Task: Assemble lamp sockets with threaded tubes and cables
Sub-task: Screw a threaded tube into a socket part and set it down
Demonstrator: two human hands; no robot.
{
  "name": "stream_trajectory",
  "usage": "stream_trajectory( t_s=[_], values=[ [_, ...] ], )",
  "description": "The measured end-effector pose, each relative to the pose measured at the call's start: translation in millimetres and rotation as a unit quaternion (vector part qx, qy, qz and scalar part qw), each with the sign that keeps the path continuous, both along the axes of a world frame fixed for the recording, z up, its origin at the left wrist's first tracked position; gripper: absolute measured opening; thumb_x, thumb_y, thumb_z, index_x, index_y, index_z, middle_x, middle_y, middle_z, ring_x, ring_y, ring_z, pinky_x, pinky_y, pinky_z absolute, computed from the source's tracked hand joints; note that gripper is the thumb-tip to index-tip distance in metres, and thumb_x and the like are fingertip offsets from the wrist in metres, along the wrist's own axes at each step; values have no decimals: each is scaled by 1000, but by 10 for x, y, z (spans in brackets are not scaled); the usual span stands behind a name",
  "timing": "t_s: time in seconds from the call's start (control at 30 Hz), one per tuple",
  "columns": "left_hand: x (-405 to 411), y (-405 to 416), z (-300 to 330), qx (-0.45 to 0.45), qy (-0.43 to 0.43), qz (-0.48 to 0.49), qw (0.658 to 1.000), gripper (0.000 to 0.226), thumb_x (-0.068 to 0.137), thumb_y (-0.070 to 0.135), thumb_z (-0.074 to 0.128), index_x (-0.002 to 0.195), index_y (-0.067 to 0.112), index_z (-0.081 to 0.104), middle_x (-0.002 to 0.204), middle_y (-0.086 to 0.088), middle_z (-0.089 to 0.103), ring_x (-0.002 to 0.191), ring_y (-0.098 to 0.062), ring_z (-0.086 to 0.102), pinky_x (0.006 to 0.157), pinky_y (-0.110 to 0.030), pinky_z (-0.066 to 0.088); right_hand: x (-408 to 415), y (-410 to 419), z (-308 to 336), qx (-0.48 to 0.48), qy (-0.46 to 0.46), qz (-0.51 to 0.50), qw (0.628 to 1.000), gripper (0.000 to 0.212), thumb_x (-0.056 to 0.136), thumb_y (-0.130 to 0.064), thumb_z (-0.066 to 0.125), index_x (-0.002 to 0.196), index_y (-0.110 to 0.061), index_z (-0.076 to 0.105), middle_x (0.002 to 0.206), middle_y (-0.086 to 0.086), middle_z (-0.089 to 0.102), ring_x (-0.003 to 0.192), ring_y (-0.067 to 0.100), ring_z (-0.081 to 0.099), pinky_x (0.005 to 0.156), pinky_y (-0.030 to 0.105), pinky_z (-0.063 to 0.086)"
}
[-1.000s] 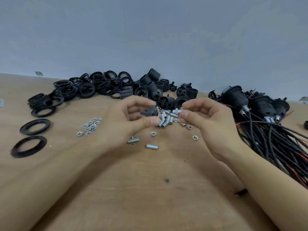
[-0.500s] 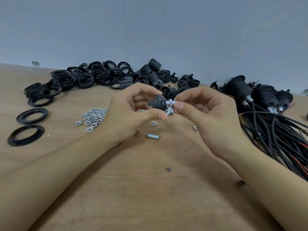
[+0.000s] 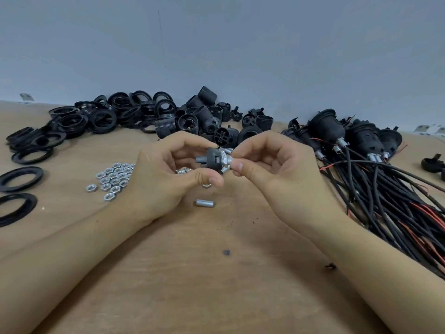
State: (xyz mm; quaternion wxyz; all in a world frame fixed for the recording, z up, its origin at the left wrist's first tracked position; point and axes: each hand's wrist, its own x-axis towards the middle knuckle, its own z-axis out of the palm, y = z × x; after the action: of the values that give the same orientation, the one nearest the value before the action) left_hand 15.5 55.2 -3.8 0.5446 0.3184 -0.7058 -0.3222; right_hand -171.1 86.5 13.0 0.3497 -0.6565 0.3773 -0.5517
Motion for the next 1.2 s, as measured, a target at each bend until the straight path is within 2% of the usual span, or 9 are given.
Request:
stream_trajectory(
  t_s=[0.07,0.23,0.33,0.47,0.57,0.67,0.9,1.03,1.2],
  values=[
    [12,1,-2,7,6,-3,1000,49,55,24,93,98,17,69,93,2,77,83,-16,74,75,-21,56,10,11,0,-17,9,-5,1000,18,83,7,71,83,-11,68,79,0,68,74,12,67,73,23,54],
    [4,46,24,-4,1,-11,1000,52,53,24,94,98,21,67,91,13,76,87,-5,72,76,-12,52,-14,3,23,23,-8,18,1000,10,85,5,69,89,-3,67,76,4,68,67,12,66,68,19,53],
    [0,47,24,-6,-2,-11,1000,49,56,18,88,100,18,67,100,4,76,94,-9,72,83,-16,52,-24,-11,35,41,-36,24,998,12,84,6,69,87,-5,66,70,-1,68,62,11,65,60,16,51],
    [5,54,23,-9,-8,-7,1000,50,55,18,89,100,15,68,101,1,75,93,-10,72,80,-14,52,-30,-22,10,53,-36,33,997,12,85,6,67,92,-4,65,70,-2,67,65,13,66,64,20,53],
    [3,42,17,-6,-3,-13,1000,51,54,17,90,100,12,67,100,-5,75,94,-18,73,85,-23,55,-23,-18,17,42,-33,30,998,12,86,6,66,93,-3,67,70,-1,67,65,14,66,64,20,54],
    [19,45,12,-22,-10,-9,1000,56,52,20,97,100,12,68,101,-3,75,92,-14,73,81,-19,54,-19,2,41,28,-27,23,999,13,85,6,67,91,-5,68,71,1,69,64,13,67,63,19,54],
    [19,61,17,-55,-18,6,998,50,58,30,90,102,18,68,102,-1,75,96,-14,72,85,-22,54,-6,19,58,18,-22,18,999,13,84,4,69,90,-8,70,70,1,70,62,11,67,62,17,53],
    [-8,81,26,-5,17,-9,1000,46,57,29,89,98,23,69,95,4,77,89,-17,73,79,-27,58,-1,38,34,-42,19,-20,999,15,86,1,69,93,-12,72,75,-1,72,66,9,68,67,18,54],
    [0,68,26,48,47,-8,998,48,55,29,92,96,16,71,92,-4,77,75,-31,74,77,-36,61,-3,66,0,-137,93,-40,985,18,86,-1,70,100,-13,71,93,2,68,89,19,68,79,30,58]
  ],
)
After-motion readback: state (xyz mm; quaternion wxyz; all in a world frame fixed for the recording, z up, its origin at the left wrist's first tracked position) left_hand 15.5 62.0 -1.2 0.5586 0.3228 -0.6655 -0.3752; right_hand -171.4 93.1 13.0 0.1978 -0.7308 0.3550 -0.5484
